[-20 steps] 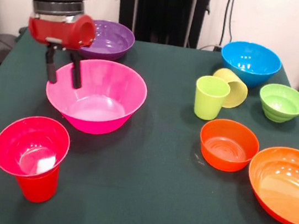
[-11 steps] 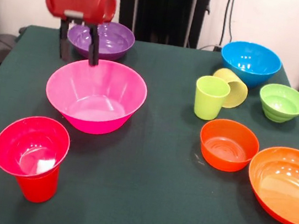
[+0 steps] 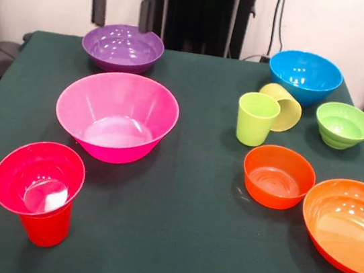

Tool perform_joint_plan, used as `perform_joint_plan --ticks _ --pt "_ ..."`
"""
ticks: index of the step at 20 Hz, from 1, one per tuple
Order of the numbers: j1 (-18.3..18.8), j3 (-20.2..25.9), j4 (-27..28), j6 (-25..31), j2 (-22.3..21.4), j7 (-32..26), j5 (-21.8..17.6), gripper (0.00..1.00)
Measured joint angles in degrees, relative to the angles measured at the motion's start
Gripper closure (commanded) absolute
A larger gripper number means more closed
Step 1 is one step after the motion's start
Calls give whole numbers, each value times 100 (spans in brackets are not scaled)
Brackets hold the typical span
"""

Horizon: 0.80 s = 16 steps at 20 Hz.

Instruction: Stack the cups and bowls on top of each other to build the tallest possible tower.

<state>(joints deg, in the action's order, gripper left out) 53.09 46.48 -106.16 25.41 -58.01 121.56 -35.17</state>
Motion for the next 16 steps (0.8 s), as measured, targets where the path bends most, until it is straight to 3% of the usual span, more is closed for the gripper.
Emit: perform_joint_plan --ticks 8,16 --pt "-295 104 -89 -1 -269 0 -300 0" --pt "-1175 -118 -150 -70 -267 0 -806 0"
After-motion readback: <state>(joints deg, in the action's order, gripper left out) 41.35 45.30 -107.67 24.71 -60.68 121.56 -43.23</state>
